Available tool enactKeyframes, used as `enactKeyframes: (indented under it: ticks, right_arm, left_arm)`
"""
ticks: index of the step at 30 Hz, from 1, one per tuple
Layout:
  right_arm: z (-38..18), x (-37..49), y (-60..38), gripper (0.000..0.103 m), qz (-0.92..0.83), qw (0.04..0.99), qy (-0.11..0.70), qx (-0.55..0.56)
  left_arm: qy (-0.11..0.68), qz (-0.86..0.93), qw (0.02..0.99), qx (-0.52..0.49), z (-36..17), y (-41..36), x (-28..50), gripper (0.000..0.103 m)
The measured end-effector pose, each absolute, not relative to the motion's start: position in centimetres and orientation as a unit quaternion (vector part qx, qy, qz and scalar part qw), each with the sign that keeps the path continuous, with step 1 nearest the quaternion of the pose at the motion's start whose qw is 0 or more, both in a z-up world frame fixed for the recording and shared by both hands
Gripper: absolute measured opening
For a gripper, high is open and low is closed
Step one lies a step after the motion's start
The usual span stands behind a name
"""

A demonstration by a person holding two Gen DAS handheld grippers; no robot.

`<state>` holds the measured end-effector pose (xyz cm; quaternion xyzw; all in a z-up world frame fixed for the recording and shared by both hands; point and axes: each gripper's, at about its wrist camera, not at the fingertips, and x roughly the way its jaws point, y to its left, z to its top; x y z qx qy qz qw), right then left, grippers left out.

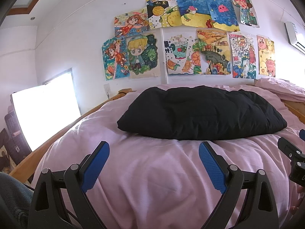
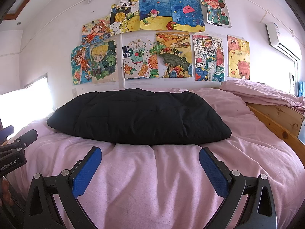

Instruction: Fold large clothes

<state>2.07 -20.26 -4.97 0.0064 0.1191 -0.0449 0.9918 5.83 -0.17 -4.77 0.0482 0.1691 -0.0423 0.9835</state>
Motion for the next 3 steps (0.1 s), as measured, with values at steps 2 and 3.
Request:
enactKeyframes:
  ticks: [2,3]
  right_arm:
    - [-4.98,2.09,-20.27,0.103,-0.045,0.992,0.120,0.006]
    - [-4.95,2.06,-20.32,0.103,-0.045,0.992,0.120,0.006]
  left_arm:
    - [0.170,-0.043,0.983,0.048,-4.73,-0.17,5.81,0.092]
    - [0.170,-0.043,0.983,0.048,-4.73,-0.18,5.81,0.092]
